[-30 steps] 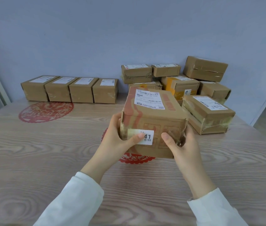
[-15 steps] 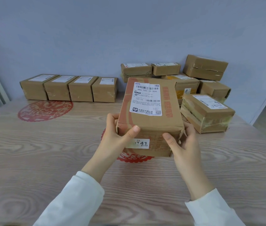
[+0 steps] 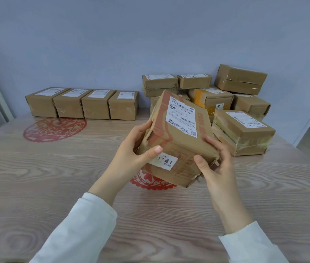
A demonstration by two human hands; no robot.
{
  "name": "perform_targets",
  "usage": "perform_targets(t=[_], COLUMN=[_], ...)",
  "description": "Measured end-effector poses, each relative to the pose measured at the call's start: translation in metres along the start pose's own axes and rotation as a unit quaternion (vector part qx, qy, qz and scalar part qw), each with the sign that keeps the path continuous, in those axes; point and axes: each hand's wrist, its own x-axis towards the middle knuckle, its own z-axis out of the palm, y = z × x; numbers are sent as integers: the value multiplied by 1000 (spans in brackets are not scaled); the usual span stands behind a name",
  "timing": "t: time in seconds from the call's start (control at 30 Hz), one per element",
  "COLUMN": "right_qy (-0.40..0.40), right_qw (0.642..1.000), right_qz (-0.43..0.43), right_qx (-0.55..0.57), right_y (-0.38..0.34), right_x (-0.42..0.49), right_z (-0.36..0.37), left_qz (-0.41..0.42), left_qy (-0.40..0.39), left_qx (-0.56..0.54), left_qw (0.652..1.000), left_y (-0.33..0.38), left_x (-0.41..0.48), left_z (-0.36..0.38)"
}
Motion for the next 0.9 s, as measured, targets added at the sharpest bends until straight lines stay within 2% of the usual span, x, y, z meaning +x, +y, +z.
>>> perform_targets(t=[0.1, 0.17, 0.27, 0.33, 0.43, 0.53, 0.6, 0.8, 0.9], right_qy=[32, 51, 50, 41, 21, 13, 5, -53, -52], right_qw=[998, 990, 970, 966, 976, 996, 997, 993, 991], right_qz=[37, 84, 136, 153, 153, 87, 56, 40, 39], right_qx=[46, 106, 196, 203, 155, 14, -49, -96, -117], right_y=[-1, 0, 0, 0, 1, 1, 0, -1, -3], right_x=[0, 0, 2, 1, -2, -3, -3, 0, 0], right_z=[2, 3, 6, 10, 14, 11, 8, 6, 6], left_qz=[19, -5, -60, -65, -68, -73, -65, -39, -35], left_qy=[46, 72, 15, -27, 16, 45, 42, 22, 6], left_qx=[-26, -56, -75, -55, -41, -38, -29, 8, 19], left_qw=[998, 996, 995, 996, 997, 996, 997, 999, 999], left_y=[-7, -14, -22, -26, -27, -24, -20, -10, -6], left_x=[0, -2, -7, -11, -11, -8, -6, -4, -4], left_z=[0, 2, 13, 26, 38, 36, 33, 27, 25])
